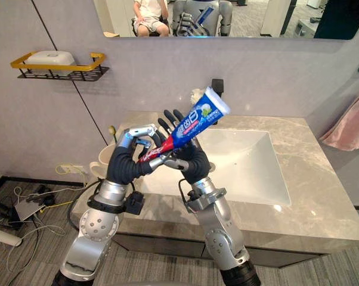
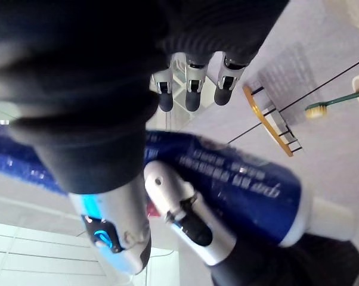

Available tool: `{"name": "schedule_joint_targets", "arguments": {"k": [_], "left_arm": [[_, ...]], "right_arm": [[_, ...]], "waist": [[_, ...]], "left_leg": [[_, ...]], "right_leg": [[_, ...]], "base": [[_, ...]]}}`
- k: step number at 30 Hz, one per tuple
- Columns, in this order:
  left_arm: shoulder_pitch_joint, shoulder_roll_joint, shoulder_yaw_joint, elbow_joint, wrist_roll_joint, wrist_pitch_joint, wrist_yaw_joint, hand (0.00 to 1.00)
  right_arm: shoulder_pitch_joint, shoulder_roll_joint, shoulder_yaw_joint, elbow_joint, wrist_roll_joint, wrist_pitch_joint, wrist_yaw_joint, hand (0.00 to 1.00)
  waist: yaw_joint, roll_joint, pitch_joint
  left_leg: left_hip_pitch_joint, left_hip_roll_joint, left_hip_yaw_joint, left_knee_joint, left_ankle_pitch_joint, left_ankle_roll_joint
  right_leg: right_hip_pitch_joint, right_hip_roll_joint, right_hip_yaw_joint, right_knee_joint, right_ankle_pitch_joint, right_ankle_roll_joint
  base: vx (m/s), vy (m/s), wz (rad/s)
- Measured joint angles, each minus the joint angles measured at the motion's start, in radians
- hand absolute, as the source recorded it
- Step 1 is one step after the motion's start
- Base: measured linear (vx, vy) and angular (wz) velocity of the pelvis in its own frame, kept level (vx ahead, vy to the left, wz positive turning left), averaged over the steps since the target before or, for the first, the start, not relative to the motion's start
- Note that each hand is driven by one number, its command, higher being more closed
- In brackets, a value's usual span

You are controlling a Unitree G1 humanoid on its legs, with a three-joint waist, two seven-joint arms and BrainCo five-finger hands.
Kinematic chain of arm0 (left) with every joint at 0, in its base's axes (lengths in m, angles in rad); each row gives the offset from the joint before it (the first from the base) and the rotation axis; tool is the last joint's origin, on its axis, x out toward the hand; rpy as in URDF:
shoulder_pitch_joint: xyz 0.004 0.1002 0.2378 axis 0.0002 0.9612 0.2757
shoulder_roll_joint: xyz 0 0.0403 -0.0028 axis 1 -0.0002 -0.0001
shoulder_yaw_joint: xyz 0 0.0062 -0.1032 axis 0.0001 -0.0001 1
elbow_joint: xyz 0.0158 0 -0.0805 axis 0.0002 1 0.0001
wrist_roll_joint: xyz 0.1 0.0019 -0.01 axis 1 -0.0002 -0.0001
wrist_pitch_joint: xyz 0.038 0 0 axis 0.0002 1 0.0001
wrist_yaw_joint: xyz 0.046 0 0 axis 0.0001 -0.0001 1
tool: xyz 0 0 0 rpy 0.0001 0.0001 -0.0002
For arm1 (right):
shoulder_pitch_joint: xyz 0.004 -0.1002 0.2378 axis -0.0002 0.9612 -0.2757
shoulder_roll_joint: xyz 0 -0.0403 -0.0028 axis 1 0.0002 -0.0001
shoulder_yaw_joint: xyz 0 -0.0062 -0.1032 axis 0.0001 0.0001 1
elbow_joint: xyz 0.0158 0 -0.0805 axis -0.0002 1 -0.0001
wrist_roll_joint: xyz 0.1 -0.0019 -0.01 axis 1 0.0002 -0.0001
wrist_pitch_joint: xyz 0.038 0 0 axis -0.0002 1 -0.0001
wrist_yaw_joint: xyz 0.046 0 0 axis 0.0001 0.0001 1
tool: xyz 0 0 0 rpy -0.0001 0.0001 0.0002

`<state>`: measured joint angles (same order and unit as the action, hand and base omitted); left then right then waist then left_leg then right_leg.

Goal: Organize washtable

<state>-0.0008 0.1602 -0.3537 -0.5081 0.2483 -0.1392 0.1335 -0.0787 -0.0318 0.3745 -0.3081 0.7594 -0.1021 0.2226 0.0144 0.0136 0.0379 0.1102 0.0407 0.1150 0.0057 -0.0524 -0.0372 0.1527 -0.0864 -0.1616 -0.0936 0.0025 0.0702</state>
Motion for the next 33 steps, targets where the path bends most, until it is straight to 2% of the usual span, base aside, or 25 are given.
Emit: {"name": "schedule_joint_targets", "arguments": {"k": [5, 33], "left_arm": [[0.000, 0.000, -0.007, 0.011, 0.002, 0.000, 0.001, 1.00], [0.006, -0.021, 0.001, 0.088, 0.007, -0.043, 0.020, 1.00]], "right_arm": [[-0.007, 0.014, 0.002, 0.000, 0.024, -0.002, -0.003, 0.00], [-0.035, 0.012, -0.005, 0.000, 0.038, -0.002, -0.031, 0.00]], "waist": [[0.000, -0.011, -0.007], [0.001, -0.010, -0.007]], "left_leg": [[0.000, -0.001, 0.001, -0.003, 0.000, 0.000], [0.000, -0.002, 0.012, -0.006, 0.000, 0.000]], "right_leg": [[0.000, 0.000, 0.000, -0.004, 0.001, 0.000], [-0.005, -0.001, 0.011, -0.004, 0.002, 0.003]], "base": [[0.00, 0.000, 0.00], [0.00, -0.002, 0.00]]}}
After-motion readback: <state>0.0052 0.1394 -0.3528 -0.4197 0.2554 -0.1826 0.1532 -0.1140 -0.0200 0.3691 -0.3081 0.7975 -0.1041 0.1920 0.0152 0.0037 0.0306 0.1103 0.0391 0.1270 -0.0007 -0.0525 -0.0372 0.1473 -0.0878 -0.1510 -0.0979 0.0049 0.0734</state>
